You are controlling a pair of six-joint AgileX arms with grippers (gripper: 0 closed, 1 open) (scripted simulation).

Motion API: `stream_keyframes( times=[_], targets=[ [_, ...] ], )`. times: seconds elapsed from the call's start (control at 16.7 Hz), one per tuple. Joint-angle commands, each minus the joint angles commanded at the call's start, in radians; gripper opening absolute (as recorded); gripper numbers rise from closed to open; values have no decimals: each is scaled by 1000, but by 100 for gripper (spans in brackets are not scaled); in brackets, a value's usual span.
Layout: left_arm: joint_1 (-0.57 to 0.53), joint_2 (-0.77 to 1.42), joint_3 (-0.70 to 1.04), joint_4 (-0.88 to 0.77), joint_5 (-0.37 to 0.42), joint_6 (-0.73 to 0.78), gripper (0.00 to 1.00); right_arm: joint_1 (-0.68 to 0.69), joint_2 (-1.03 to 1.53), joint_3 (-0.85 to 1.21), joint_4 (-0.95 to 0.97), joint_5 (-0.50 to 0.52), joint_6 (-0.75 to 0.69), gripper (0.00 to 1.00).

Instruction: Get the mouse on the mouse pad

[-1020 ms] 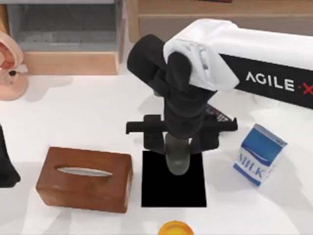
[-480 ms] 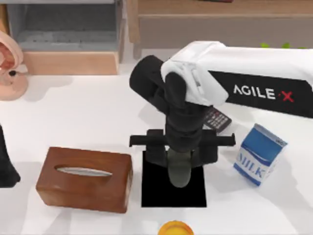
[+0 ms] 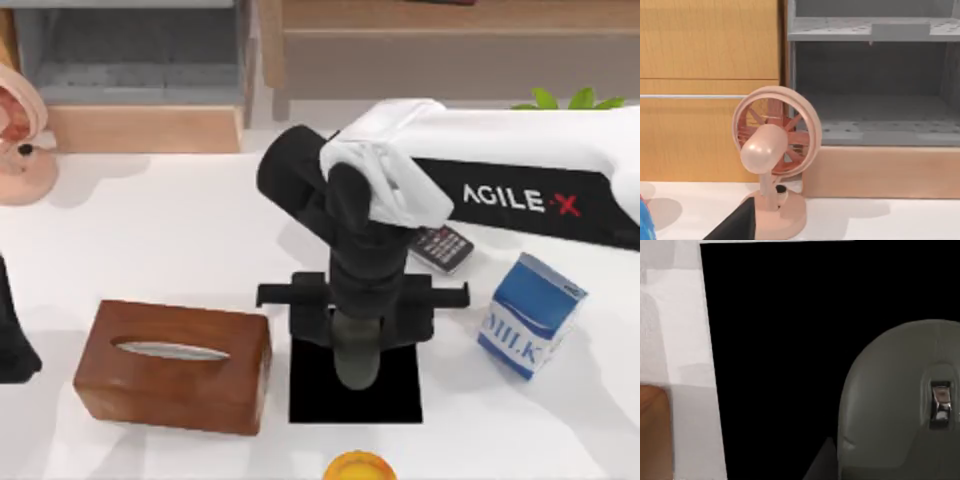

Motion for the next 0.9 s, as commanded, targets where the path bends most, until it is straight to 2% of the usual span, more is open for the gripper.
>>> stream_keyframes(
  times=[0.72,0.9],
  targets=[
    [0,0,0,0,0,0,100,0,0,0,0,0,0,98],
    [0,0,0,0,0,0,100,0,0,0,0,0,0,100]
  ],
)
